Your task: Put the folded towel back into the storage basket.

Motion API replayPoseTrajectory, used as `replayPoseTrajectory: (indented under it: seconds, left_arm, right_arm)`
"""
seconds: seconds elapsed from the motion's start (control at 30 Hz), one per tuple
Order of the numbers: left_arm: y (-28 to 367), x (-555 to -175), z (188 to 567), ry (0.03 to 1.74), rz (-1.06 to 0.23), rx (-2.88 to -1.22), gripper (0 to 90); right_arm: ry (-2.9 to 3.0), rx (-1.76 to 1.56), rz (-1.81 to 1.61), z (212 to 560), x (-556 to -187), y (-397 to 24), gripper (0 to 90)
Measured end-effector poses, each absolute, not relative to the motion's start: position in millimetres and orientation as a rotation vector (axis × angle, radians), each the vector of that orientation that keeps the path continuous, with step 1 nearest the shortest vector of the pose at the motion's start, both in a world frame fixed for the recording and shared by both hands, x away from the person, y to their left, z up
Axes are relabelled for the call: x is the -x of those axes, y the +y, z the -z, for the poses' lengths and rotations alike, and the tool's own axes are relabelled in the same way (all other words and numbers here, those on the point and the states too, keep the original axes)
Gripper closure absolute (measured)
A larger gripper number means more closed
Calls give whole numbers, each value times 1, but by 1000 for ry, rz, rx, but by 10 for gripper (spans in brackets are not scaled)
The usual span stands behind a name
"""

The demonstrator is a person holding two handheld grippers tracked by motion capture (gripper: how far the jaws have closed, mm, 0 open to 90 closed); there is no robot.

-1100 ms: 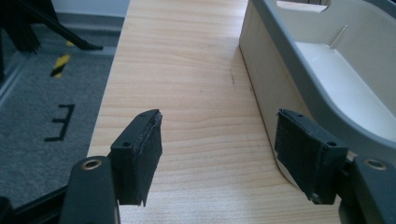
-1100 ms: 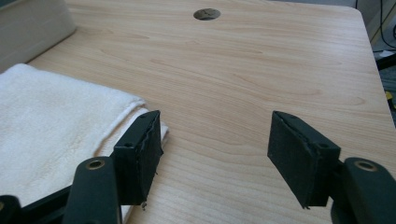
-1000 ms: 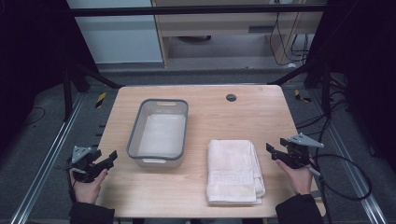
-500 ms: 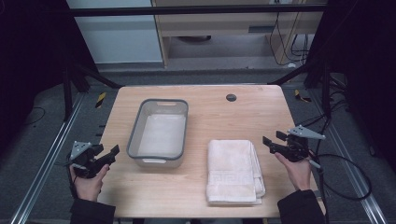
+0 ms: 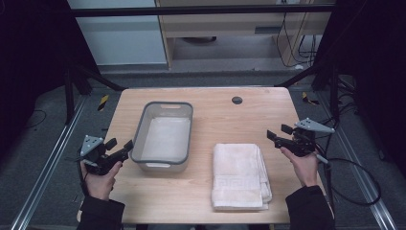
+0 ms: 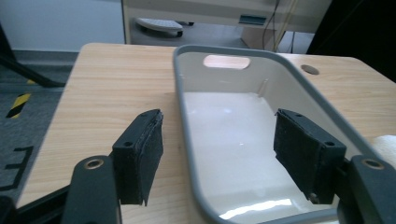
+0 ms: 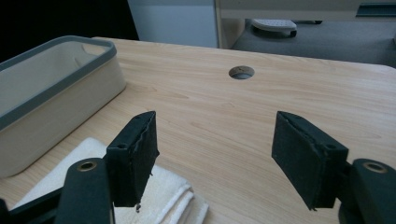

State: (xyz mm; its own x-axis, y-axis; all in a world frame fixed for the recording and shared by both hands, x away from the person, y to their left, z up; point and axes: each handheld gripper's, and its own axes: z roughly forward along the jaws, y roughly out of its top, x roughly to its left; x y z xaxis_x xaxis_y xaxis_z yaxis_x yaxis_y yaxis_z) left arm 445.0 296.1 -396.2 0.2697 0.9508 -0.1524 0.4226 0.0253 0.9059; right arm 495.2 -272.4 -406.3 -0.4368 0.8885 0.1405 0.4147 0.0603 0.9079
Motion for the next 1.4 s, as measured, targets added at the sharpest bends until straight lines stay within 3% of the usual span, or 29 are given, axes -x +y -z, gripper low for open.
replayPoseTrajectory:
  seconds: [0.73,1.4]
  left_arm:
    - [226,-443,389,1173,-632,-1643,318]
    - [168,-434,400,1058,-550,-1739,313]
  right_arm:
    - [1929,-1217,-1416,391,-505,-259,248]
    - [2016,-1201,-1391,401,-500,-251,216]
